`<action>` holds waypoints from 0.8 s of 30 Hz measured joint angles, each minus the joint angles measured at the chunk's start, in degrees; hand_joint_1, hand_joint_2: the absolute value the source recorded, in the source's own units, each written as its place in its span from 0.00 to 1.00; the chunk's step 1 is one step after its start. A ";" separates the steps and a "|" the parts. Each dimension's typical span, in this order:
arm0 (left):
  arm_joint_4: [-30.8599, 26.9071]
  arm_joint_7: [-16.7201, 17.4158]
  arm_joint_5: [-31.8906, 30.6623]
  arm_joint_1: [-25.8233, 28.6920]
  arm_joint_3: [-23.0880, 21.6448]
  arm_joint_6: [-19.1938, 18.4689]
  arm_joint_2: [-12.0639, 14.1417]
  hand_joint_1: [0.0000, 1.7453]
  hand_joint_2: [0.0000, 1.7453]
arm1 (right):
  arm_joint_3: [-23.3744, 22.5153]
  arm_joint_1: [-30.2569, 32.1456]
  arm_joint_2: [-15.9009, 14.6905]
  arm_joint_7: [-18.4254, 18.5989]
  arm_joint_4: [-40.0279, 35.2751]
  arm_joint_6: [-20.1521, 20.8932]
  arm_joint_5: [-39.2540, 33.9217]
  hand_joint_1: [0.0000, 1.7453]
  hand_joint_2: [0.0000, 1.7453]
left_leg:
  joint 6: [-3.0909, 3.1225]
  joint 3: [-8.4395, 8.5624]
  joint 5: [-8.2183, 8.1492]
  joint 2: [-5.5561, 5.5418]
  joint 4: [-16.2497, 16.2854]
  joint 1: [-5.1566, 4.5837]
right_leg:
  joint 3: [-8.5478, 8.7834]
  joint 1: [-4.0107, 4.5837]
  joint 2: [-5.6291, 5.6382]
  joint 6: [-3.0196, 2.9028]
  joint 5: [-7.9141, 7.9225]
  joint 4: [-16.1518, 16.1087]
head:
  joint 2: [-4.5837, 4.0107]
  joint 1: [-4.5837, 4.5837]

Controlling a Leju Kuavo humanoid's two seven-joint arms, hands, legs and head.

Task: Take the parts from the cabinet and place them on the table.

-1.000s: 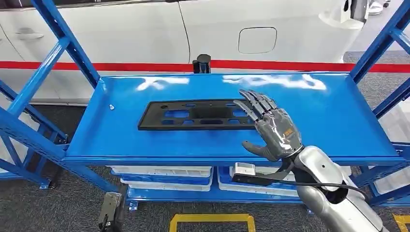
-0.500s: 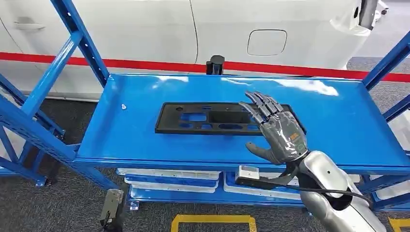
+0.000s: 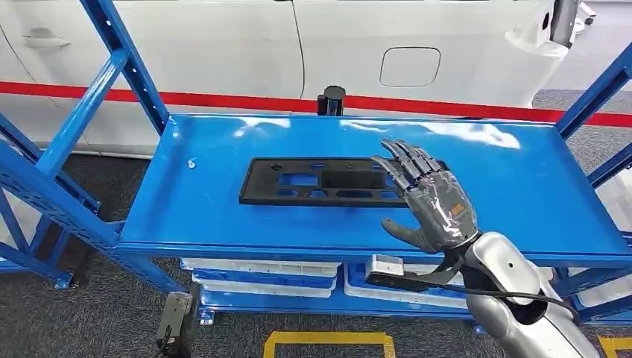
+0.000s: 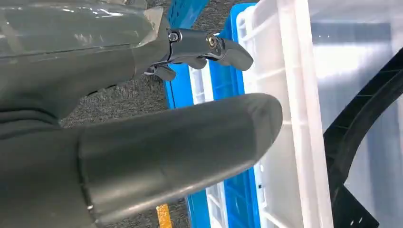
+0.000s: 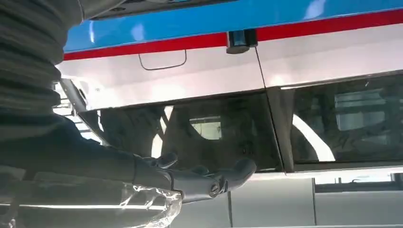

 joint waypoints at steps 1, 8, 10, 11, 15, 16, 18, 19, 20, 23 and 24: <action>0.00 -0.02 0.00 0.02 0.19 0.02 0.00 0.00 0.00 | -0.02 -0.19 -0.04 -0.24 0.00 0.00 -0.11 0.00 1.00 | 0.00 0.00 0.00 0.00 0.00 0.02 | 0.00 0.01 0.00 0.00 0.00 0.00 | 0.00 0.00; -0.02 -0.17 -0.85 0.15 1.55 0.00 -0.15 0.00 0.00 | -0.11 -0.77 -0.33 -0.59 0.00 0.00 -0.70 0.00 1.00 | 0.00 0.00 0.00 0.00 -0.01 0.05 | 0.00 0.04 0.00 -0.01 -0.01 0.02 | 0.00 0.00; -0.09 -0.20 -1.01 0.18 1.95 -0.09 -0.20 0.00 0.00 | -0.11 -0.84 -0.39 -0.59 0.00 0.00 -0.79 0.00 1.00 | 0.00 0.00 0.00 0.00 -0.01 0.05 | 0.01 0.04 0.00 -0.01 -0.01 0.01 | 0.00 0.02; -0.11 -0.20 -1.14 0.22 2.10 -0.15 -0.22 0.00 0.00 | -0.13 -0.84 -0.42 -0.59 0.00 0.00 -0.87 0.00 1.00 | 0.00 0.00 0.00 -0.01 -0.01 0.05 | 0.01 0.04 0.00 -0.01 -0.01 0.01 | 0.00 0.02; -0.11 -0.20 -1.62 0.30 2.38 -0.64 -0.24 0.00 0.00 | -0.13 -0.82 -0.66 -0.59 0.00 -0.07 -0.92 0.00 1.00 | 0.00 0.00 0.00 -0.01 -0.01 0.04 | 0.00 0.04 0.00 -0.01 -0.01 0.01 | 0.00 0.00; -0.13 -0.20 -1.73 0.30 2.38 -0.68 -0.24 0.00 0.00 | -0.13 -0.80 -0.79 -0.59 0.00 -0.07 -0.92 0.00 1.00 | 0.00 0.00 0.00 -0.01 0.00 0.04 | 0.01 0.03 0.00 -0.01 -0.01 0.00 | 0.00 0.02; -0.13 -0.20 -1.99 0.30 2.40 -0.83 -0.22 0.00 0.00 | -0.13 -0.70 -0.94 -0.57 0.00 -0.13 -0.94 0.00 1.00 | 0.34 -0.07 -0.26 0.00 0.25 -0.22 | 0.11 -0.24 0.01 0.58 0.02 -0.19 | 0.00 -0.02; -0.13 -0.20 -2.05 0.30 2.40 -0.85 -0.22 0.00 0.00 | -0.13 -0.56 -1.01 -0.57 0.00 -0.15 -0.94 0.00 1.00 | 0.45 -0.05 -0.32 -0.01 0.26 -0.27 | 0.13 -0.26 0.01 0.75 0.00 -0.20 | 0.00 -0.02; -0.13 -0.17 -2.08 0.29 2.40 -0.85 -0.22 0.00 0.00 | -0.15 -0.45 -1.09 -0.50 0.00 -0.18 -0.94 0.00 1.00 | 0.55 -0.06 -0.37 -0.01 0.28 -0.36 | 0.14 -0.41 0.01 0.81 0.02 -0.22 | 0.00 0.02; -0.26 -0.13 -2.14 0.28 2.40 -0.85 -0.17 0.00 0.00 | -0.31 -0.30 -1.31 -0.37 -0.35 -0.24 -0.94 0.00 1.00 | 1.34 0.47 -0.36 -0.05 -0.52 -0.45 | 0.52 -0.52 -0.01 1.63 -0.23 -0.56 | 0.00 -0.04; -0.48 -0.13 -2.25 0.28 2.40 -0.87 -0.26 0.00 0.00 | -0.50 -0.07 -1.46 -0.29 -0.50 -0.33 -0.94 0.00 1.00 | 1.67 1.21 -0.13 0.01 -1.11 -0.12 | 0.02 -0.76 -0.02 1.52 -0.62 0.67 | 0.00 0.02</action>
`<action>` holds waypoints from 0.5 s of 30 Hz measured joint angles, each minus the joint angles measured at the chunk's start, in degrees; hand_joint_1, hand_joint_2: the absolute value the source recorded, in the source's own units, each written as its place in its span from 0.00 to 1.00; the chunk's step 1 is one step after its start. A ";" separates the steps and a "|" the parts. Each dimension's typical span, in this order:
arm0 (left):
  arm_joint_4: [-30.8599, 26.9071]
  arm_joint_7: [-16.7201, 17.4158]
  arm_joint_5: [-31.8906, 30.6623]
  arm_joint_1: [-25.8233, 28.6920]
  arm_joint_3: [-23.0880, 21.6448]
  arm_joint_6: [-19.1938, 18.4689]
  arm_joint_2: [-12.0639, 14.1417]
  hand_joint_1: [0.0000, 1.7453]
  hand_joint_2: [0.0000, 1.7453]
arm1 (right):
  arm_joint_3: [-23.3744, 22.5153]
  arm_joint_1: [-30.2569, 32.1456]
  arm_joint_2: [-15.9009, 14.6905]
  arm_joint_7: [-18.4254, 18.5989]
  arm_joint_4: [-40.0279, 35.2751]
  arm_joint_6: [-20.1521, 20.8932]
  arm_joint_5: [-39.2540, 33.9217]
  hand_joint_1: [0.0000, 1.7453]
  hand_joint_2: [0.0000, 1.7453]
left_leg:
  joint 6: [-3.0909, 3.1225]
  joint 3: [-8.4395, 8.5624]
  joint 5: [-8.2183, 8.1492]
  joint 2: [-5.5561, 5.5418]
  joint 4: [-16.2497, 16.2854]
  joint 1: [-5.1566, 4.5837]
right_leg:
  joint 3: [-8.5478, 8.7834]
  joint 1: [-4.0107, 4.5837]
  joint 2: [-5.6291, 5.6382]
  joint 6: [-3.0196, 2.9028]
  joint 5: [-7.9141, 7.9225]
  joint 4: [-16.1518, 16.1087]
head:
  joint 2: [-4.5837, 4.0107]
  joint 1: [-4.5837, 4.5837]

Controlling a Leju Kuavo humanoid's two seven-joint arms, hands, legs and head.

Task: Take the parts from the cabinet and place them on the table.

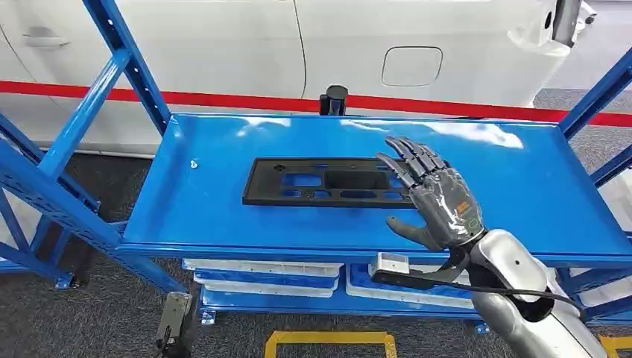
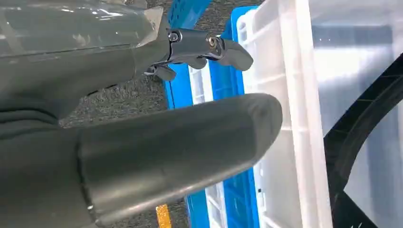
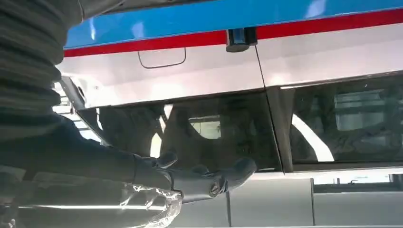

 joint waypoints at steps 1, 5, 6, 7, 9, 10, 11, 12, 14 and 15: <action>0.00 0.00 -0.09 -0.16 0.00 -0.13 -0.04 0.00 0.00 | -0.11 -0.01 -0.13 0.05 -0.13 -0.05 0.00 0.00 1.00 | 0.36 0.29 -0.10 0.07 -0.16 0.14 | -1.41 0.19 0.07 -0.52 -1.45 2.92 | 0.00 0.13; 0.00 0.11 -0.31 -0.06 0.04 -0.28 -0.13 0.00 0.00 | -0.31 1.00 -0.59 0.09 -0.13 -0.05 0.00 0.00 1.00 | 0.59 0.54 -0.49 -0.05 -0.10 -0.20 | -10.81 0.34 0.24 -1.09 -6.24 18.84 | 0.00 0.24; 0.00 0.13 -0.33 -0.03 0.04 -0.31 -0.13 0.00 0.00 | -0.31 1.14 -0.59 0.09 -0.13 -0.05 0.00 0.00 1.00 | 0.43 0.70 -0.63 -0.16 -0.06 -0.21 | -10.59 0.34 0.25 -0.58 -4.94 17.26 | 0.00 0.24; 0.00 0.13 -0.33 -0.04 0.04 -0.31 -0.17 0.00 0.00 | -0.31 1.15 -0.61 0.09 -0.13 -0.05 0.00 0.00 1.00 | 0.23 0.96 -0.82 -0.30 -0.01 -0.17 | -8.88 0.32 0.24 0.06 -2.79 13.04 | 0.00 0.28; 0.00 0.15 -0.37 -0.05 0.04 -0.31 -0.24 0.00 0.00 | -0.55 1.16 -0.74 0.11 -0.15 -0.05 0.02 0.00 1.00 | -0.34 1.57 -1.32 -0.46 0.09 -0.18 | -3.77 0.17 0.22 0.88 1.76 2.17 | 0.00 0.35; 0.00 0.15 -0.42 -0.09 0.04 -0.31 -0.22 0.00 0.00 | -0.64 1.17 -0.77 0.16 -0.15 -0.07 0.02 0.00 1.00 | -0.77 1.53 -1.67 -0.57 0.53 -0.58 | -3.05 0.35 0.28 0.22 2.37 0.36 | 0.00 0.39; 0.00 0.24 -0.50 -0.09 0.04 -0.31 -0.22 0.00 0.00 | -0.66 1.35 -0.81 0.24 -0.24 -0.09 0.04 0.00 1.00 | -1.03 1.47 -1.84 -0.60 0.56 -0.61 | -2.71 0.48 0.34 -0.59 2.57 0.29 | 0.00 0.31; 0.00 0.26 -0.57 -0.07 0.04 -0.31 -0.22 0.00 0.00 | -0.72 1.53 -0.90 0.31 -0.28 -0.11 0.04 0.00 1.00 | -1.23 1.52 -1.90 -0.60 0.53 -0.54 | -2.78 0.65 0.34 -1.13 2.44 0.41 | 0.00 0.26; 0.00 0.26 -0.77 -0.15 0.04 -0.44 -0.22 0.00 0.00 | -0.88 1.87 -1.09 0.42 -0.39 -0.18 0.04 0.00 1.00 | -1.85 1.63 -2.17 -0.61 0.53 -0.32 | -2.56 0.57 0.34 -1.91 2.42 0.27 | 0.00 0.33; -0.02 0.30 -0.85 -0.16 0.07 -0.44 -0.02 0.00 0.00 | -1.03 2.11 -1.22 0.46 -0.66 -0.29 0.13 0.00 1.00 | -2.35 1.18 -2.68 -0.44 1.13 -0.08 | -2.15 -0.06 0.33 -2.18 2.43 0.13 | 0.00 0.33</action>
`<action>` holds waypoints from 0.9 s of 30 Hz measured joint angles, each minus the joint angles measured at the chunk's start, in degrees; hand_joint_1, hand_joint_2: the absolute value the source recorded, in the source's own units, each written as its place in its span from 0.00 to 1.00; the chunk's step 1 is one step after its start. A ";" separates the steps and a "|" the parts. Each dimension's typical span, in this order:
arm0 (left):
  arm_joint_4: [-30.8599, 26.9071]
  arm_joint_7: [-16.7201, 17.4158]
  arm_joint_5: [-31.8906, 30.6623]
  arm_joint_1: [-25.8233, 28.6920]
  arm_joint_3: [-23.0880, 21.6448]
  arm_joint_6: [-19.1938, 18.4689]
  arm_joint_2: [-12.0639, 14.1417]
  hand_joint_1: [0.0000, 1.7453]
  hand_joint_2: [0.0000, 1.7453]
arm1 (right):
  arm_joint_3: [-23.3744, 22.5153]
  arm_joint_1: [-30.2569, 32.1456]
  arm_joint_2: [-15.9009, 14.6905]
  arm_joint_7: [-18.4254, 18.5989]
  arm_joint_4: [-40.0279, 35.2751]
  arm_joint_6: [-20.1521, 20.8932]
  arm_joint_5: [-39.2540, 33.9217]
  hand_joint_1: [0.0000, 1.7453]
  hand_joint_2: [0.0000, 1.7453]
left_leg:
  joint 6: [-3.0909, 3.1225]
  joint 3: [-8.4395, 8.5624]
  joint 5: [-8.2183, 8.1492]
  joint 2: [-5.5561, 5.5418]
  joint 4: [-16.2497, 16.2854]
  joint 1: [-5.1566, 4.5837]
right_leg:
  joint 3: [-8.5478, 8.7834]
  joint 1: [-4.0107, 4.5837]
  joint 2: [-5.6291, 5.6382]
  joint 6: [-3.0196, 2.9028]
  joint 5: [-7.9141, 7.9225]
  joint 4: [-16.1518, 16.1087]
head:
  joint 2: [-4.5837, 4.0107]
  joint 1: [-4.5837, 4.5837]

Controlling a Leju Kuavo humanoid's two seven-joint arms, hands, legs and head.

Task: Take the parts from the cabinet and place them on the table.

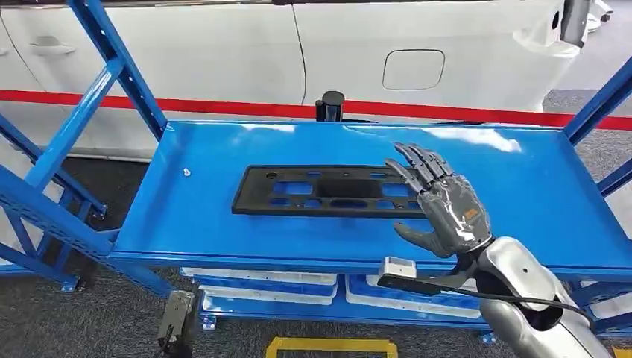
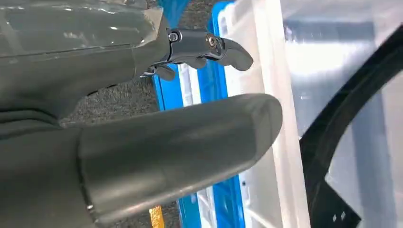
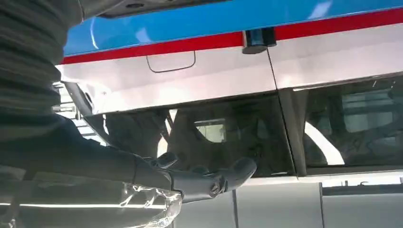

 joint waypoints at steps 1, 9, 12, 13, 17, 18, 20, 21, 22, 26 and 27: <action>0.00 0.00 -0.09 -0.07 -0.02 -0.02 -0.13 0.00 0.00 | -0.18 0.12 -0.04 0.07 -0.17 -0.11 0.18 0.00 1.00 | -0.42 -0.74 -1.26 0.22 2.17 0.02 | 0.30 0.03 -0.03 -0.57 -0.34 0.00 | 0.00 -0.31; 0.02 0.04 -0.15 0.04 0.00 -0.04 -0.07 0.00 0.00 | -0.22 1.55 0.02 0.22 -0.44 -0.13 0.79 0.00 1.00 | -1.83 -4.11 3.37 0.98 3.56 1.82 | 2.82 -0.30 0.08 -0.64 -2.31 0.02 | 0.00 -0.57; 0.04 0.09 -0.15 -0.14 0.02 -0.04 -0.13 0.00 0.00 | -0.31 1.57 0.02 0.24 -0.55 -0.15 0.94 0.00 1.00 | -1.23 -2.11 2.46 0.83 0.38 1.26 | 2.76 0.44 0.08 0.45 -2.82 -0.03 | 0.00 -0.61; 0.04 0.09 -0.15 -0.13 0.02 -0.02 -0.13 0.00 0.00 | -0.31 1.59 0.02 0.24 -0.57 -0.13 0.98 0.00 1.00 | -0.98 -2.16 2.46 0.79 0.34 1.14 | 2.86 0.39 0.02 0.64 -2.84 -0.30 | 0.00 -0.57; 0.04 0.02 -0.11 -0.11 0.61 0.33 -0.24 0.00 0.00 | -0.37 1.61 0.07 0.20 -0.57 0.61 0.72 0.00 1.00 | -0.75 -2.14 2.61 0.46 0.06 0.84 | 3.32 0.51 -0.22 0.41 -2.94 -0.82 | 0.00 -0.52; 0.04 0.02 -0.13 -0.11 0.85 0.39 -0.26 0.00 0.00 | -0.31 1.61 0.07 0.13 -0.57 1.22 0.52 0.00 1.00 | -0.48 -2.14 2.47 0.42 0.06 0.79 | 3.47 0.48 -0.28 0.42 -2.94 -1.05 | 0.00 -0.50; 0.09 0.09 -0.15 -0.12 1.03 0.48 -0.39 0.00 0.00 | 0.09 1.63 0.09 0.09 -0.53 2.79 0.59 0.00 1.00 | -0.29 -2.11 2.38 0.41 0.06 0.75 | 3.61 0.47 -0.29 0.45 -2.91 -1.38 | 0.00 -0.48; 0.13 0.09 -0.13 -0.12 1.14 0.48 -0.53 0.00 0.00 | 0.31 1.78 0.18 0.24 -0.50 3.63 1.29 0.00 1.00 | -0.23 -2.11 2.36 0.41 0.06 0.73 | 3.64 0.47 -0.29 0.50 -2.88 -1.48 | 0.00 -0.50; 0.20 0.02 -0.13 -0.13 1.25 0.46 -0.68 0.00 0.00 | 0.57 2.18 0.35 0.72 -0.50 4.57 2.34 0.00 1.00 | -0.09 -2.10 2.30 0.41 0.06 0.72 | 3.65 0.47 -0.29 0.60 -2.83 -1.58 | 0.00 -0.50; 0.70 -0.44 0.31 -0.13 1.44 0.46 -1.55 0.00 0.00 | 2.95 4.30 2.03 3.43 -0.48 8.45 7.32 0.00 1.00 | 0.09 -2.09 2.32 0.42 0.08 0.65 | 3.72 0.46 -0.29 0.90 -2.67 -1.64 | 0.00 -0.52; 0.79 -0.44 0.31 -0.14 1.46 0.48 -1.73 0.00 0.00 | 3.67 4.70 2.38 4.10 -0.50 9.39 8.21 0.00 1.00 | 0.11 -2.09 2.34 0.43 0.08 0.65 | 3.70 0.46 -0.29 0.92 -2.66 -1.64 | 0.00 -0.52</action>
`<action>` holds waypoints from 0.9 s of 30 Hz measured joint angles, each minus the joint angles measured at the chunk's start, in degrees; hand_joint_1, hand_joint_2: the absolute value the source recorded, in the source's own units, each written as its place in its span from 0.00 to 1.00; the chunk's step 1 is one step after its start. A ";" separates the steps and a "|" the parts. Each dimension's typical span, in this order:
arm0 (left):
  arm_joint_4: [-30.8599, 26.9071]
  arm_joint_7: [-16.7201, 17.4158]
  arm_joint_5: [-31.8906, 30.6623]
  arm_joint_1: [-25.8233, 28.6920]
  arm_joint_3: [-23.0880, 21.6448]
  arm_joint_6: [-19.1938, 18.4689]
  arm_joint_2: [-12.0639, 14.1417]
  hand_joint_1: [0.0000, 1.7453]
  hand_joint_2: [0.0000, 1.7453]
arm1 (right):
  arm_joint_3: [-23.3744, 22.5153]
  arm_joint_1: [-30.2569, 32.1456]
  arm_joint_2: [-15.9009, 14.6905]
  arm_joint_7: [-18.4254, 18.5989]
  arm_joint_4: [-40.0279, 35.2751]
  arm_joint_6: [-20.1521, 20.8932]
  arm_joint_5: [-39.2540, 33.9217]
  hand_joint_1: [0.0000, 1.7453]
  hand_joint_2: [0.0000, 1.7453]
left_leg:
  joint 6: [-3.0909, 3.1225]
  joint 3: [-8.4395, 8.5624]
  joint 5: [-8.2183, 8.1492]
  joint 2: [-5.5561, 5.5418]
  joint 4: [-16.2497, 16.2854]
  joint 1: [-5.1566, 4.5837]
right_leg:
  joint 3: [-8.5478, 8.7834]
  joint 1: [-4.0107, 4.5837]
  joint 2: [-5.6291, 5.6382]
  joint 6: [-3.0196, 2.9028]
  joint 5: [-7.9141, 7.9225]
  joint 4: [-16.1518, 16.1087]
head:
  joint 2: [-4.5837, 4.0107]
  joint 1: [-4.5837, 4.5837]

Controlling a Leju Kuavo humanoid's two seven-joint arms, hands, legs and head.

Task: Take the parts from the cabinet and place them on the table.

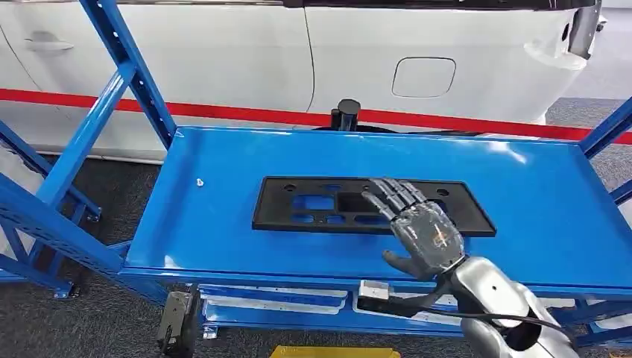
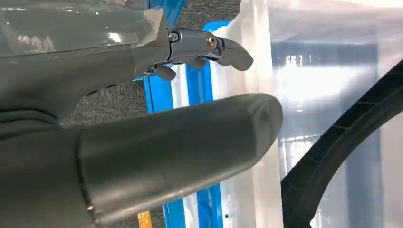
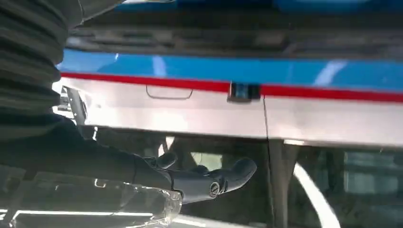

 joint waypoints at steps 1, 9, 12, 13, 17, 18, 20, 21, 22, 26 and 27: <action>0.11 0.00 0.00 0.00 0.00 0.00 -0.32 0.00 0.00 | 0.50 0.32 0.26 0.70 -0.07 0.77 0.55 0.00 1.00 | 0.01 0.01 0.00 0.00 0.00 0.01 | 0.00 0.00 0.00 0.04 0.02 0.00 | 0.00 0.02; 0.85 0.57 -0.55 -0.67 0.00 1.20 -3.37 0.00 0.00 | 2.56 3.57 1.38 5.12 -4.15 5.67 2.34 0.00 1.00 | 0.00 0.21 0.00 0.02 -0.04 0.15 | -0.14 0.15 0.00 0.23 -0.10 0.02 | 0.00 -0.02; 0.85 0.63 -0.92 -0.91 0.00 1.25 -4.32 0.00 0.00 | 2.97 4.93 1.99 6.25 -5.22 5.84 3.04 0.00 1.00 | 0.00 0.22 0.00 0.06 -0.05 0.16 | 0.13 0.16 0.02 0.25 -0.10 0.04 | 0.00 0.00; 0.85 0.77 -1.03 -0.92 0.00 1.22 -4.54 0.00 0.00 | 3.00 5.30 2.19 6.54 -5.40 5.64 3.94 0.00 1.00 | 0.00 0.24 0.00 0.06 -0.04 0.17 | 0.14 0.16 0.02 0.25 -0.10 0.04 | 0.00 -0.02; 0.85 1.36 -1.68 -0.92 0.00 1.55 -5.15 0.00 0.00 | 2.73 7.06 3.57 6.78 -5.64 0.35 13.04 0.00 1.00 | 0.00 0.27 0.00 0.04 -0.05 0.18 | 0.14 0.17 0.01 0.25 -0.10 0.04 | 0.00 0.00; 0.85 1.31 -1.86 -0.90 0.00 1.86 -5.22 0.00 0.00 | 2.34 7.57 3.91 6.08 -5.64 -2.08 15.71 0.00 1.00 | 0.00 0.27 0.00 0.04 -0.05 0.18 | 0.14 0.17 0.01 0.25 -0.10 0.04 | 0.00 -0.02; 0.85 1.11 -1.90 -0.82 0.15 2.08 -5.35 0.00 0.00 | 1.40 8.09 4.42 4.70 -5.29 -6.93 18.52 0.00 1.00 | 0.00 0.27 0.00 0.06 -0.06 0.18 | 0.19 0.17 0.02 0.25 -0.10 0.04 | 0.00 -0.02; 0.85 0.98 -1.88 -0.78 0.35 2.10 -5.35 0.00 0.00 | 0.83 8.14 4.61 4.07 -4.72 -9.34 18.82 0.00 1.00 | 0.00 0.27 0.00 0.06 -0.06 0.18 | 0.18 0.17 0.02 0.25 -0.10 0.04 | 0.00 -0.02; 0.87 0.68 -1.71 -0.73 0.57 2.14 -5.38 0.00 0.00 | 0.07 8.14 4.81 3.61 -3.74 -12.15 18.74 0.00 1.00 | 0.00 0.29 0.00 0.05 -0.06 0.18 | 0.17 0.17 0.02 0.25 -0.10 0.04 | 0.00 -0.02; 1.29 0.17 -1.11 -0.38 1.33 2.21 -5.59 0.00 0.00 | -2.86 8.17 5.07 2.15 0.50 -18.48 17.01 0.00 1.00 | 0.00 0.39 -0.03 0.01 -0.06 0.17 | -0.15 0.17 0.00 0.23 -0.14 0.03 | 0.00 -0.02; 1.42 0.00 -1.07 -0.33 1.40 2.21 -5.62 0.00 0.00 | -3.27 8.25 5.09 2.10 1.35 -19.09 16.68 0.00 1.00 | 0.01 0.39 -0.03 0.02 -0.06 0.17 | -0.14 0.17 0.01 0.23 -0.13 0.03 | 0.00 -0.02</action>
